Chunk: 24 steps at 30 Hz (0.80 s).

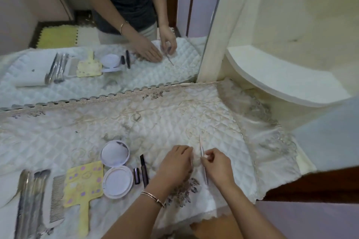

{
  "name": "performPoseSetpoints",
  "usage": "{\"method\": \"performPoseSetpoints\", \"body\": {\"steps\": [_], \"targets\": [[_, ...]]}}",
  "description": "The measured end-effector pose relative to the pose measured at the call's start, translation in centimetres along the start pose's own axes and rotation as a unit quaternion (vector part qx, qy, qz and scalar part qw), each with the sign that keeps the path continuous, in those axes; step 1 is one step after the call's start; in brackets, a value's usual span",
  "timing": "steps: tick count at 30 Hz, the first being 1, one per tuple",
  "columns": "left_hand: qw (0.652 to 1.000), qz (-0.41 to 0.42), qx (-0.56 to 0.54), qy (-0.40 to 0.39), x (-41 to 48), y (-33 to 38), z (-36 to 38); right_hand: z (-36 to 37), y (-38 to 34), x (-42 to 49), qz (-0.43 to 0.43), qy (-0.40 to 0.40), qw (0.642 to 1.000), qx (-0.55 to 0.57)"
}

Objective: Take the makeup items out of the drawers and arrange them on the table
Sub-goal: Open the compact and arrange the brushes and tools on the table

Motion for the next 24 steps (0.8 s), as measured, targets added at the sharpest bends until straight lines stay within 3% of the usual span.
{"method": "performPoseSetpoints", "body": {"steps": [8,15,19,24], "targets": [[0.999,-0.024,-0.007,0.036,0.0,-0.3,0.3,0.0,-0.6,1.1,0.0,-0.039,0.999,-0.033],[0.991,-0.095,0.023,0.096,-5.1,-4.4,-2.9,3.1,-5.0,-0.8,-0.076,-0.099,0.992,0.001],[0.989,-0.117,0.019,0.086,-7.6,-6.0,-3.1,5.6,-6.9,-2.4,-0.098,-0.147,0.984,-0.024],[0.986,-0.145,0.025,0.082,-8.4,-6.8,-2.9,6.6,-7.3,-3.1,-0.109,-0.139,0.983,-0.044]]}}
Point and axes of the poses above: each hand's wrist, its own x-axis towards the middle knuckle, its own z-axis out of the palm, y = z × x, the point moved 3 cm from there along x, towards the middle knuckle, and after that the axes turned 10 degrees about -x, right-handed, at the moved point
